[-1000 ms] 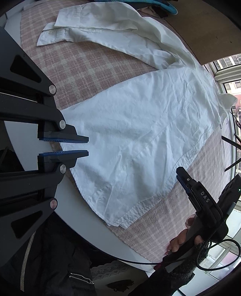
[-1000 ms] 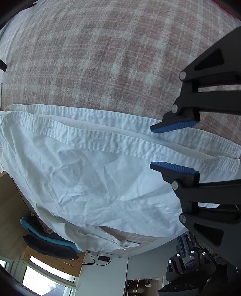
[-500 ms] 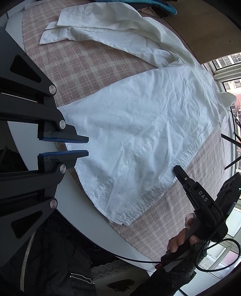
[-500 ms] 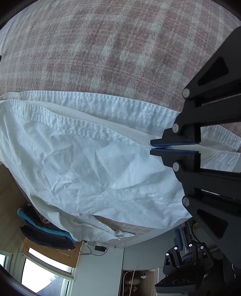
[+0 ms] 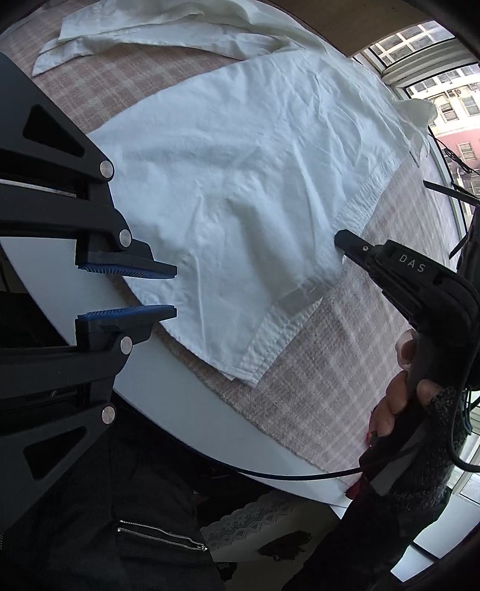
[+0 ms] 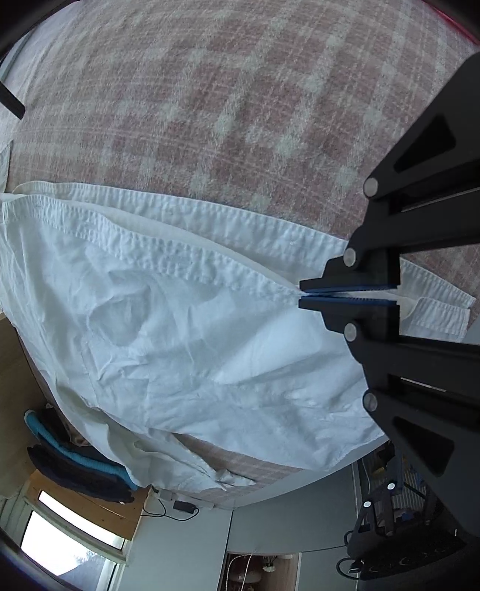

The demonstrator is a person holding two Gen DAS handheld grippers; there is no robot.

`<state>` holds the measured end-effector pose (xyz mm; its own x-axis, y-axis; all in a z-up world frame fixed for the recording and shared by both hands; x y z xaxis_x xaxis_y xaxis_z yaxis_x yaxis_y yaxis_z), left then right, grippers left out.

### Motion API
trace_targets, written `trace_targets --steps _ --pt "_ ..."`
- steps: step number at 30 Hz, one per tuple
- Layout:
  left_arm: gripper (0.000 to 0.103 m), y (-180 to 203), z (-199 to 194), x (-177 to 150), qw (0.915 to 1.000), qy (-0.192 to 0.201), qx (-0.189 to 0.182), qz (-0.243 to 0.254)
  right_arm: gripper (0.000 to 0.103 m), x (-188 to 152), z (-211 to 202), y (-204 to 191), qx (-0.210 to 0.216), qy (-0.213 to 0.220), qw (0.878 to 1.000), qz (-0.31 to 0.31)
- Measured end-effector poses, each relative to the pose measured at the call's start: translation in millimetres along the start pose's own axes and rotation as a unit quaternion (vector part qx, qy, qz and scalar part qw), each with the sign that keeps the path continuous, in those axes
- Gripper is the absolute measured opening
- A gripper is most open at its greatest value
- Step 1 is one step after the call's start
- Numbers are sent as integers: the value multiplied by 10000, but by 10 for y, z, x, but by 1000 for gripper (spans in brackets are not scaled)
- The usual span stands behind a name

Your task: Fold clothes

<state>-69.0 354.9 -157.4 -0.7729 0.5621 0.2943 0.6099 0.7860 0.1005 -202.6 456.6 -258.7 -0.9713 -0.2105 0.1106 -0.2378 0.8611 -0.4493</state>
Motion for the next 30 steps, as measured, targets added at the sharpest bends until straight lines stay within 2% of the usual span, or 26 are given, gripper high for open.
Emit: trace_targets --steps 6,10,13,16,18,20,23,27,30 --pt "14 -499 -63 -139 9979 24 264 -595 2 -6 -157 62 -29 99 9999 11" --pt "14 -828 86 -350 9935 -231 415 -1032 3 10 47 79 -235 7 9997 36" --pt "14 -824 196 -519 9929 -494 391 -1008 5 -7 36 71 -292 -50 9996 33" --pt "14 -787 131 -589 9932 -455 423 -984 5 -28 -189 27 -520 109 9986 -58" --pt "14 -821 0 -507 9928 -178 446 -1097 5 -46 -379 -50 -591 357 9975 -173" --pt "14 -840 -88 -343 9929 152 437 -1094 5 -67 -491 -233 -326 574 9970 -402" --pt "14 -806 6 -83 9939 378 335 -980 5 -82 -378 -480 -342 649 9944 -757" --pt "14 -624 301 157 9961 423 156 -758 5 -146 -27 -532 -222 479 9955 -789" --pt "14 -545 455 110 9973 279 58 -679 5 -244 182 -488 -415 338 9958 -748"
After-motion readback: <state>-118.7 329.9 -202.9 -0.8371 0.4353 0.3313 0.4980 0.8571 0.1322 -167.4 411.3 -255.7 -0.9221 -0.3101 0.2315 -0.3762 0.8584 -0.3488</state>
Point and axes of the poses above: each gripper's, at about its wrist camera, not at the fingertips, and z roughly the way its jaws point, y to its right, x to its top, the point moved 4 cm from there along z, roughly the way its jaws point, and after that the axes turned 2 degrees about z, right-handed, at the moved point
